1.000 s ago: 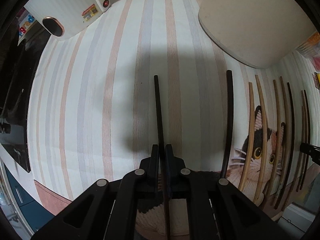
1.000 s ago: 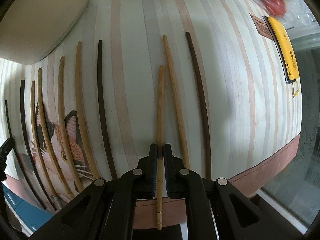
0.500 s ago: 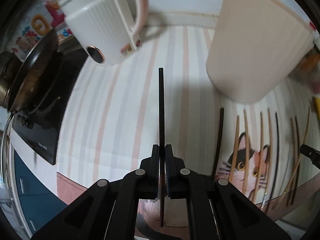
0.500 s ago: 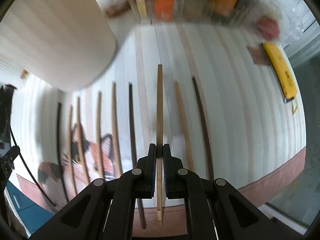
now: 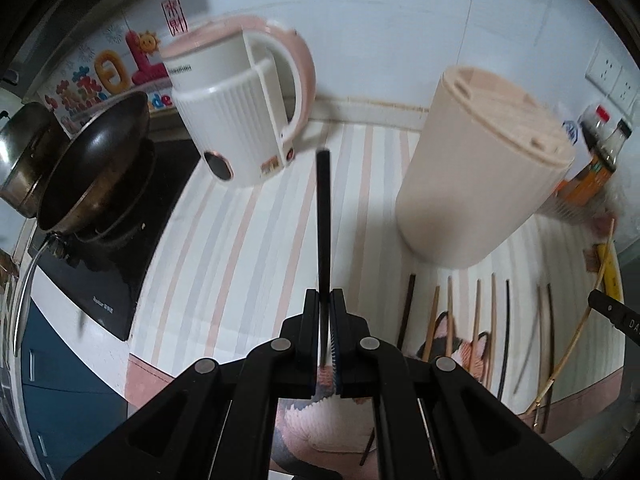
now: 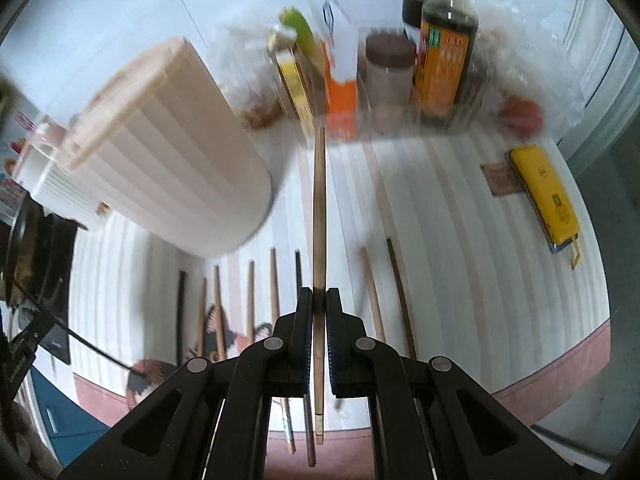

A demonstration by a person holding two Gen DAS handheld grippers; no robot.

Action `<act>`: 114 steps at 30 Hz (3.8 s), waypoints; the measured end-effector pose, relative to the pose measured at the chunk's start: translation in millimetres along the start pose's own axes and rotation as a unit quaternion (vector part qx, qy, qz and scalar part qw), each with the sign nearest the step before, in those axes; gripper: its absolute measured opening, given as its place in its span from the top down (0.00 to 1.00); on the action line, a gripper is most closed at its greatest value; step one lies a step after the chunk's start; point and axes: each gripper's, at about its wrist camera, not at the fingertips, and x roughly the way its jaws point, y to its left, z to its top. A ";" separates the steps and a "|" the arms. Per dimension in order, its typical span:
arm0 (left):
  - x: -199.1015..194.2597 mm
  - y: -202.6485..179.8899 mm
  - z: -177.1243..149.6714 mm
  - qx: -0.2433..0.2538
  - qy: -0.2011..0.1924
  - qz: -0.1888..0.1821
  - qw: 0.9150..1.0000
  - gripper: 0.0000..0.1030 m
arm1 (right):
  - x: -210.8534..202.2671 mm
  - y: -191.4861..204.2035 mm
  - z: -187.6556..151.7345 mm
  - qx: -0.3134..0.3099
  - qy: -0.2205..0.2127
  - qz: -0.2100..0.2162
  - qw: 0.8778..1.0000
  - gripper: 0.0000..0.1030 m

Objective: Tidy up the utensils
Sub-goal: 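Lift both held chopsticks and carry them over the beige utensil holder, then lower both chopsticks into the holder and open both tools, then move both open tools back down to the chopstick row, then grasp a black chopstick with the left tool while the right tool grasps a dark brown chopstick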

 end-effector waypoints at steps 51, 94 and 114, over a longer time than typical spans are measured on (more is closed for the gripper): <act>-58.6 -85.8 193.7 0.007 -0.064 -0.126 0.990 0.97 | -74.3 123.4 227.7 -0.070 -0.201 0.135 0.968 0.94; 64.1 -70.6 -8.2 0.047 0.070 0.008 0.996 0.01 | 25.1 16.4 10.1 -0.019 0.015 0.015 1.000 0.34; 147.6 -73.7 -46.6 0.065 0.188 -0.007 0.980 0.97 | 132.5 12.3 -43.2 -0.038 0.167 -0.006 0.985 0.80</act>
